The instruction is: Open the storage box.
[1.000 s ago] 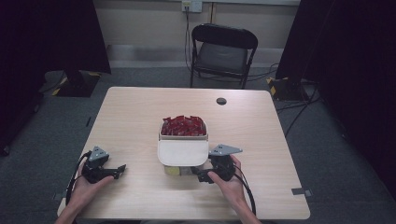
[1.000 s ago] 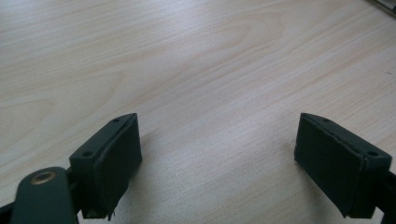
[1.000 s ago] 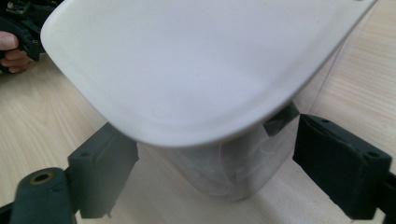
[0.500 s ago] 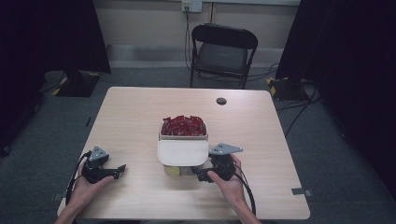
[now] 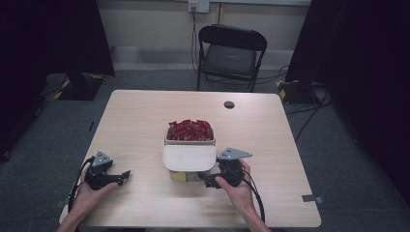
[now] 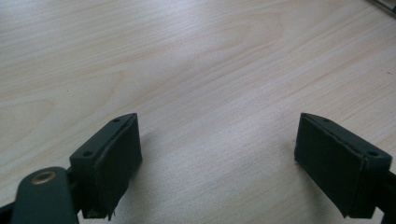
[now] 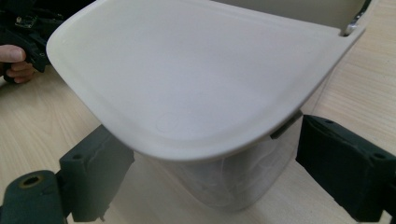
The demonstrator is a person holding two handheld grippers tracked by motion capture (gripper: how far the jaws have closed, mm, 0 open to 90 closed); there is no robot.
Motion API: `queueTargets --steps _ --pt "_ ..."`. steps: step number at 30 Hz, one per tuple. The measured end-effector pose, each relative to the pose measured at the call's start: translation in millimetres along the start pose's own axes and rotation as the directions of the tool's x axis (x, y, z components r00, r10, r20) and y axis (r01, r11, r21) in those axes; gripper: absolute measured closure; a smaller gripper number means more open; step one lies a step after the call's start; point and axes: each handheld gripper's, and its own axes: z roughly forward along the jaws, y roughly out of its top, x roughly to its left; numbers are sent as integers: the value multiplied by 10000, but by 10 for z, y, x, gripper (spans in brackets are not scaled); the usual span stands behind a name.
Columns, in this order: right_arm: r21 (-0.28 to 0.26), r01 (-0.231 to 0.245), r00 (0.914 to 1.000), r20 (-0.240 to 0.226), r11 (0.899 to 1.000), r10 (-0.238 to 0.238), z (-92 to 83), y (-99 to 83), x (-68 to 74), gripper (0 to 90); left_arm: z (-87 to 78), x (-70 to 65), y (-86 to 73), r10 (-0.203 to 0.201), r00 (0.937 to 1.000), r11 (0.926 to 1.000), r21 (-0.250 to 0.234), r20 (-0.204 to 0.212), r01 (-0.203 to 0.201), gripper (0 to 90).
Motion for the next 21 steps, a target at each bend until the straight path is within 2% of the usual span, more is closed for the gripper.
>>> queueTargets --steps 15,21 --pt "-144 -86 9999 -120 9999 84 -32 50 -26 99 -1 -4 0 -26 10000 10000 -11 -20 26 143" --pt "-153 -108 9998 -192 9998 105 3 65 -34 66 -2 -7 -2 -37 10000 10000 -12 -48 37 145"
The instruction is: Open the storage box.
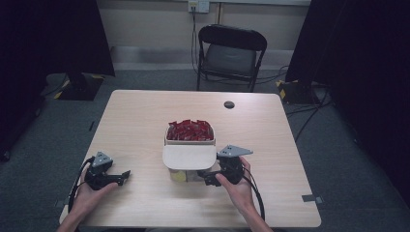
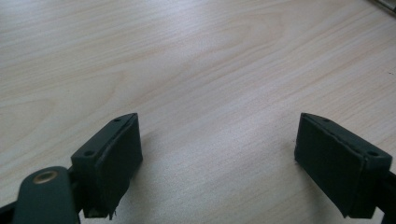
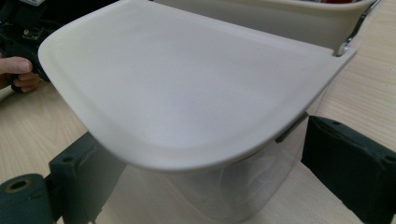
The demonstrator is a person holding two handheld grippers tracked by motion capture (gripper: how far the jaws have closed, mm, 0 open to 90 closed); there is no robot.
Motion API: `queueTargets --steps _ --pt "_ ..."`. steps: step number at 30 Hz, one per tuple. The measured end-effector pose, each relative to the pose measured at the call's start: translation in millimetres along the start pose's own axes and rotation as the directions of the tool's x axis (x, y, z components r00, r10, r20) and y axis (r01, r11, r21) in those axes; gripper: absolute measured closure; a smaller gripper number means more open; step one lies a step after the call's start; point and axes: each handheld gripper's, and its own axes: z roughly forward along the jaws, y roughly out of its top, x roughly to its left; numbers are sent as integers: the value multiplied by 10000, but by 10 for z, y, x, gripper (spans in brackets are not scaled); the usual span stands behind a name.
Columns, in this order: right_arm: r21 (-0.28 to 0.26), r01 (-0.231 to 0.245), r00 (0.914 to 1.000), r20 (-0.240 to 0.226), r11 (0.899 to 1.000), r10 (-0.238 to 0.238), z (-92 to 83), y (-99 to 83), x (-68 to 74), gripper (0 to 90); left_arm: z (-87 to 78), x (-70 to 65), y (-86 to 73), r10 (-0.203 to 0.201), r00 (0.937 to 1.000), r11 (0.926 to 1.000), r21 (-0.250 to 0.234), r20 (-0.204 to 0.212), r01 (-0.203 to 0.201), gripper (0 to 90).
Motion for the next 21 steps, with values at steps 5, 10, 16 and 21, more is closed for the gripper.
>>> queueTargets --steps 5,10,16,21 --pt "-65 9 10000 18 10000 -9 -4 34 -5 60 0 0 0 0 10000 10000 -4 -3 0 145" --pt "-130 -21 10000 9 9999 21 -2 82 -18 49 -2 4 1 74 10000 10000 4 -24 -73 146" --pt "-272 -73 10000 14 9996 73 0 129 -46 51 -2 4 1 78 10000 10000 8 -26 -78 146" --pt "-357 -238 9993 263 9991 247 -7 156 -76 135 -3 3 1 69 10000 10000 15 -27 -69 146"
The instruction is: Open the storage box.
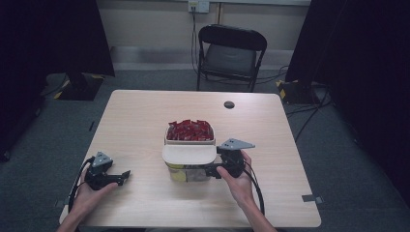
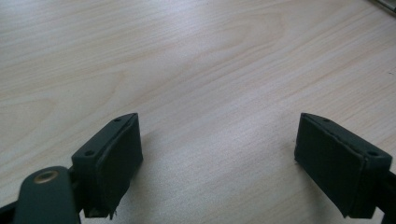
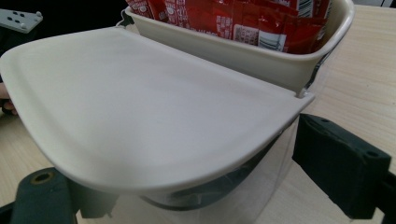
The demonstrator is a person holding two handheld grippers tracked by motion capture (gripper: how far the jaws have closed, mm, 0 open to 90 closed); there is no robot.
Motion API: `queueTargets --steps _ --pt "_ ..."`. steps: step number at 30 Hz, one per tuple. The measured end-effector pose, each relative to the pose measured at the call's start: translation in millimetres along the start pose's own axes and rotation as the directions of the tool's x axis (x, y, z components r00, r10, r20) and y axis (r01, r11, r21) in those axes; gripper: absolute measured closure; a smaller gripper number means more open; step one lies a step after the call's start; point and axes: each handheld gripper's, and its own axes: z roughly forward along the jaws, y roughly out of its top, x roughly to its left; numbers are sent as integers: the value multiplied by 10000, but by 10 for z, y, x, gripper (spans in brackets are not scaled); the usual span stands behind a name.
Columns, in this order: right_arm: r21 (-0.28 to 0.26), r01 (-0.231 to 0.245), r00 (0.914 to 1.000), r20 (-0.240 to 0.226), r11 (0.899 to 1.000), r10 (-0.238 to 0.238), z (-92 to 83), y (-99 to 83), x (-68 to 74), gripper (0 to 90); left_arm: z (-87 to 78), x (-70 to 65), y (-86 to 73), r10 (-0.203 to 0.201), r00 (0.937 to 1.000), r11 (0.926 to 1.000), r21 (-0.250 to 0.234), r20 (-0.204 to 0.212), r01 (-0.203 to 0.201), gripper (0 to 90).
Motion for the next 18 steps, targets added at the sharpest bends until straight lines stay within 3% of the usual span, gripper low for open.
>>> queueTargets --steps 18 --pt "-442 -46 9997 224 9990 56 -51 92 -67 139 0 0 0 5 10000 10000 -7 -3 -5 146"
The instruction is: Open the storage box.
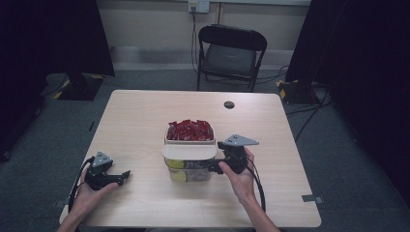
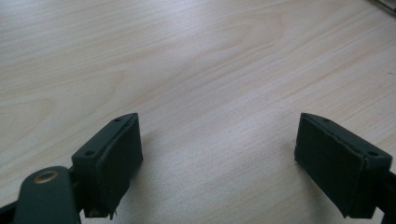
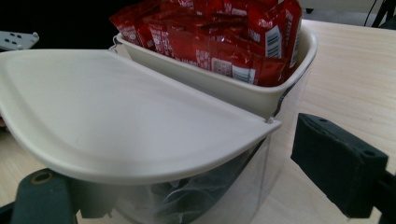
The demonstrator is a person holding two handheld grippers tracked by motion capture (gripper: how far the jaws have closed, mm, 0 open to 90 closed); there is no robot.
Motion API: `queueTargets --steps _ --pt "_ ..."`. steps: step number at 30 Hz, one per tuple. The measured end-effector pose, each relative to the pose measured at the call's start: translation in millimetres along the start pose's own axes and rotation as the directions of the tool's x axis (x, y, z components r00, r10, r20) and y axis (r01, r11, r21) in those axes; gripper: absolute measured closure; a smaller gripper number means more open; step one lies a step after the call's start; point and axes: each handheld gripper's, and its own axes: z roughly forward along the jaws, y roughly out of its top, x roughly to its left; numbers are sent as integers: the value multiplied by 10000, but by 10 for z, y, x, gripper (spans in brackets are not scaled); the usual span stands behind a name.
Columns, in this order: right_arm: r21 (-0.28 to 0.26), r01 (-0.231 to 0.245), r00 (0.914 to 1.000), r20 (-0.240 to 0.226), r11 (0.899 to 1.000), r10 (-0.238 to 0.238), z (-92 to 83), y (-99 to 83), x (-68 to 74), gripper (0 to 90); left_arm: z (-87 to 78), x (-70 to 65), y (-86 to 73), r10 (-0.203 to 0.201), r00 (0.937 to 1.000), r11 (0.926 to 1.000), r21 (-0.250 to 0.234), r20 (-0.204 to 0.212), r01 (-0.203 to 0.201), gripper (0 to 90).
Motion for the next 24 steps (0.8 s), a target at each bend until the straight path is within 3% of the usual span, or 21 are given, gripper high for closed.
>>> queueTargets --steps 24 --pt "-445 96 9996 -263 9990 -108 8 128 -12 138 0 -1 0 -2 10000 10000 0 -5 2 146"
